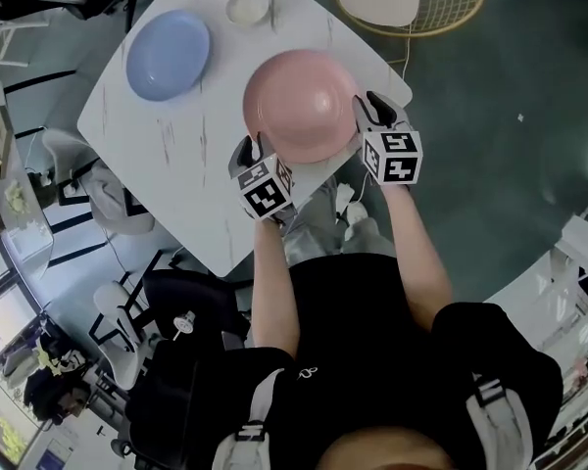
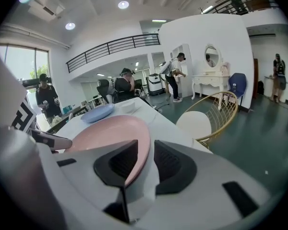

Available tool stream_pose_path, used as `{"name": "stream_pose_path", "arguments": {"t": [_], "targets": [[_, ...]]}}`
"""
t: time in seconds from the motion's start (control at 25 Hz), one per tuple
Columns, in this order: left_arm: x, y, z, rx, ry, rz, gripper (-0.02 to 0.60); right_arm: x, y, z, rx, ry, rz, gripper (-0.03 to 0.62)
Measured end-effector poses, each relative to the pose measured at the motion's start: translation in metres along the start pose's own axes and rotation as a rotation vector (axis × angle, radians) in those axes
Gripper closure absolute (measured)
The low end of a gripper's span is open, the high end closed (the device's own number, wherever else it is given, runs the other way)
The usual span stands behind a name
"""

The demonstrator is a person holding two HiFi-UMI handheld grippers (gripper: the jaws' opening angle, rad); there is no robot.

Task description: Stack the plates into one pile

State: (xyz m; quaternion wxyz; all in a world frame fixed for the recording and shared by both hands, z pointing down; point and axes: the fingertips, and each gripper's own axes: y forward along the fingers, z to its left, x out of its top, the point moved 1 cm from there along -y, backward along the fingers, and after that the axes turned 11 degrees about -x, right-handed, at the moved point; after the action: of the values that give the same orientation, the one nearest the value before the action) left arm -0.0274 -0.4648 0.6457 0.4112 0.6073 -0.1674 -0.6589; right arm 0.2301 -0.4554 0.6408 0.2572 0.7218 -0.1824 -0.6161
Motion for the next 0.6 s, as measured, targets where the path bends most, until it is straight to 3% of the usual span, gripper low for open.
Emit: {"name": "stream_pose_path", "arguments": {"t": [0.24, 0.44, 0.6], "targets": [[-0.008, -0.002, 0.002, -0.011, -0.071, 0.005, 0.474, -0.006, 0.0, 0.002, 0.032, 0.021, 0.029, 0.48], [-0.012, 0.002, 0.0, 0.001, -0.033, 0.02, 0.474, -0.014, 0.002, 0.003, 0.047, 0.025, 0.061, 0.479], [-0.012, 0.006, 0.002, -0.006, -0.063, 0.02, 0.474, -0.019, 0.005, 0.004, 0.057, 0.027, 0.092, 0.474]]}}
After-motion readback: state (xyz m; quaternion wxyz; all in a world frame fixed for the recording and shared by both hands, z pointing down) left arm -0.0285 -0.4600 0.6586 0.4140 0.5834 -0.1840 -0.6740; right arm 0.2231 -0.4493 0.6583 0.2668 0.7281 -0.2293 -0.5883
